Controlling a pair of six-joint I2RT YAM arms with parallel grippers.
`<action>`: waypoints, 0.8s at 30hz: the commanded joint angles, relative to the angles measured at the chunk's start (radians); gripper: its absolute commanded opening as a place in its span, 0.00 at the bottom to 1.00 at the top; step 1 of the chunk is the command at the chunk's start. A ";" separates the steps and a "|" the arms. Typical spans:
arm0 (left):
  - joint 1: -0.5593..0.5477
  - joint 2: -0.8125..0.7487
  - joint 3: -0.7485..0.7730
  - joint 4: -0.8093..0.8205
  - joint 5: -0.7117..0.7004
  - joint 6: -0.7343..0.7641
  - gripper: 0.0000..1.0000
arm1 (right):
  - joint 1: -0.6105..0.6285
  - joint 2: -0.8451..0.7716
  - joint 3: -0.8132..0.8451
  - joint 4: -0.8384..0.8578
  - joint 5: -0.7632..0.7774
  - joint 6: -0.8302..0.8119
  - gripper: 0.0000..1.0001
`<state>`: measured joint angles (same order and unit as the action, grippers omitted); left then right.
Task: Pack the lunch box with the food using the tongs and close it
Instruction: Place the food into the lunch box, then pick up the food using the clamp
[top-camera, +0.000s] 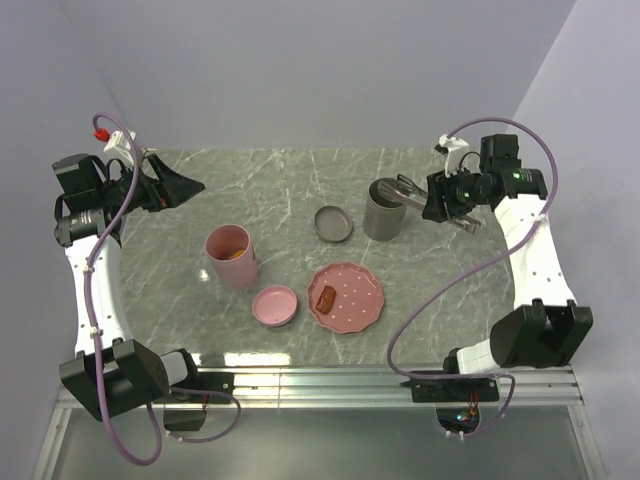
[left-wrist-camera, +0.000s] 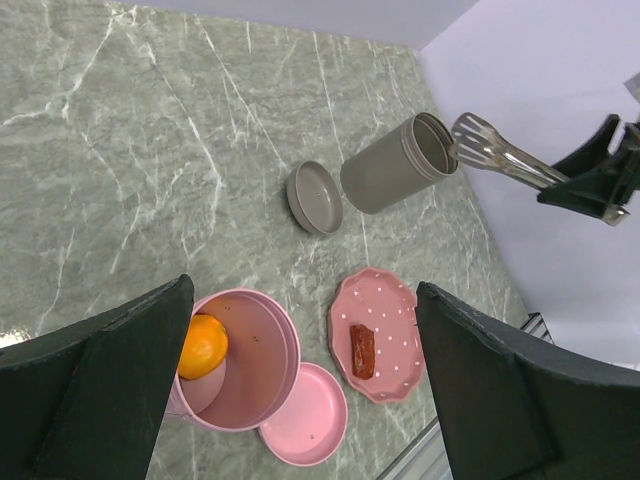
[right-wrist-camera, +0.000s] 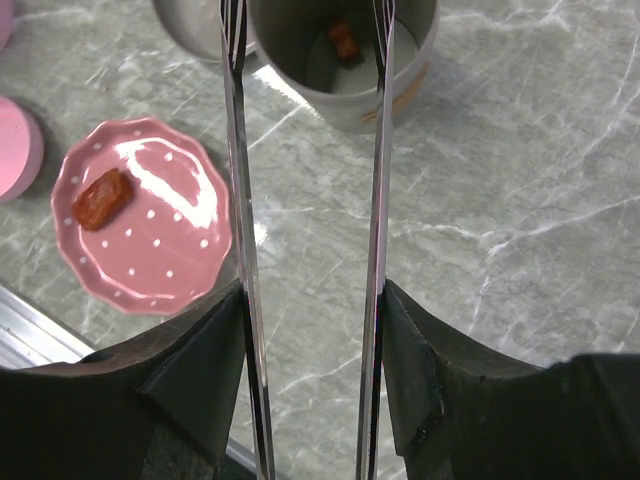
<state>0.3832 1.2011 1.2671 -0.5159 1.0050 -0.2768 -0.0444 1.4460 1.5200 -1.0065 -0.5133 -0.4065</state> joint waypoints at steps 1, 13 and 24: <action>0.003 -0.026 -0.005 0.034 0.012 0.001 0.99 | 0.024 -0.125 0.020 -0.064 -0.045 -0.038 0.59; 0.003 -0.031 -0.015 0.045 0.020 -0.012 0.99 | 0.363 -0.387 -0.317 -0.121 0.032 -0.117 0.59; 0.003 -0.046 -0.011 0.024 0.004 0.005 1.00 | 0.531 -0.386 -0.481 -0.026 0.068 -0.023 0.59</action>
<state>0.3832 1.1950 1.2499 -0.5121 1.0042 -0.2825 0.4667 1.0691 1.0355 -1.1110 -0.4572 -0.4770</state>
